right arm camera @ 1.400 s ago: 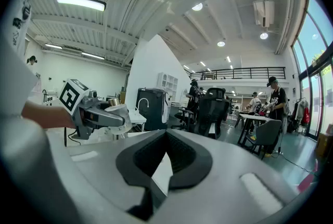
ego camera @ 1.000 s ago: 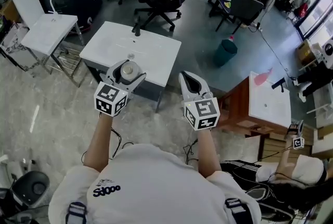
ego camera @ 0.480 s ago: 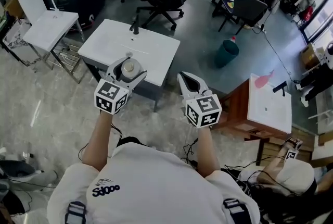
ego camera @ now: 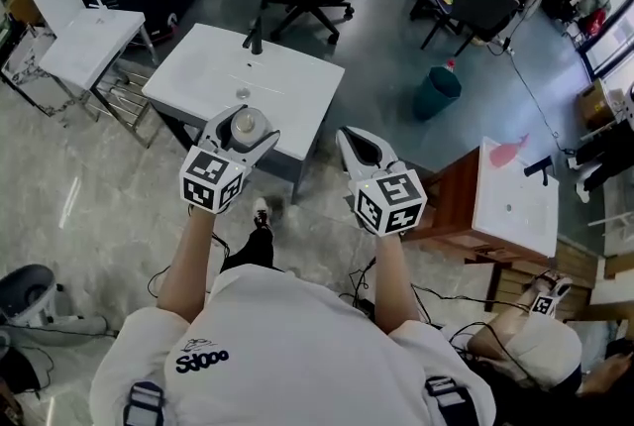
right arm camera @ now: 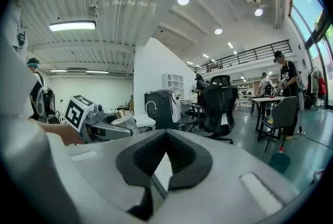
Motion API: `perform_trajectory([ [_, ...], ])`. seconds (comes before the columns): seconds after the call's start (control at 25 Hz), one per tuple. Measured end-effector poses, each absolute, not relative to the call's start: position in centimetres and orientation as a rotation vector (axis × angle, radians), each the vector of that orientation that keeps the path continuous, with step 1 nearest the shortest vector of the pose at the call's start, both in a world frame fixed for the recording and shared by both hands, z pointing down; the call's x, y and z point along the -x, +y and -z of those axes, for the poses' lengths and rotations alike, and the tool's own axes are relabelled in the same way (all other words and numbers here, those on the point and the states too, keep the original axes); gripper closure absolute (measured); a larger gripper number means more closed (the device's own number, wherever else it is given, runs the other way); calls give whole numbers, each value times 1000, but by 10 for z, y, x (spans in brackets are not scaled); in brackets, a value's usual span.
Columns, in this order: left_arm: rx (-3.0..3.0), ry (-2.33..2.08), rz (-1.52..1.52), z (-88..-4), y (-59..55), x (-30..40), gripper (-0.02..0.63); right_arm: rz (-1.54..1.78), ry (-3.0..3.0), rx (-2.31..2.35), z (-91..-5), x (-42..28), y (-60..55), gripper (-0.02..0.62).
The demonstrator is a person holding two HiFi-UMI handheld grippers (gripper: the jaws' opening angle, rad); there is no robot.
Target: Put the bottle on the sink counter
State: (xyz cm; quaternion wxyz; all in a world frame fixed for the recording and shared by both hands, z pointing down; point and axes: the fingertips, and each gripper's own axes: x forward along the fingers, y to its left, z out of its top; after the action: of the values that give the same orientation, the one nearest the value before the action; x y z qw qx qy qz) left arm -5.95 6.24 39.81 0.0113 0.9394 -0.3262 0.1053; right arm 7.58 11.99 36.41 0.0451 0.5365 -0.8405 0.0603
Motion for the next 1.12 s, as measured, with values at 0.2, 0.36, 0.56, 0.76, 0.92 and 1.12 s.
perform_trajectory([
  [0.2,-2928,-1006,-346,-408,33,55,265,-194,-2569,-1655,-371,-81,92,586],
  [0.36,-2930,-1018,-343,-410,-3,53,265,-206,-2575,-1660,-374,-85,60,588],
  [0.56,-2929,-1012,-362,-415,-53,48,265,-195,-2567,-1645,-373,-83,14,588],
  [0.76,-2940,-993,-378,-414,-103,42,265,-173,-2550,-1637,-368,-81,-31,588],
  [0.92,-2950,-970,-384,-414,-135,36,265,-171,-2543,-1658,-367,-83,-64,588],
  [1.12,-2948,-941,-387,-418,-172,32,265,-208,-2528,-1652,-376,-81,-99,588],
])
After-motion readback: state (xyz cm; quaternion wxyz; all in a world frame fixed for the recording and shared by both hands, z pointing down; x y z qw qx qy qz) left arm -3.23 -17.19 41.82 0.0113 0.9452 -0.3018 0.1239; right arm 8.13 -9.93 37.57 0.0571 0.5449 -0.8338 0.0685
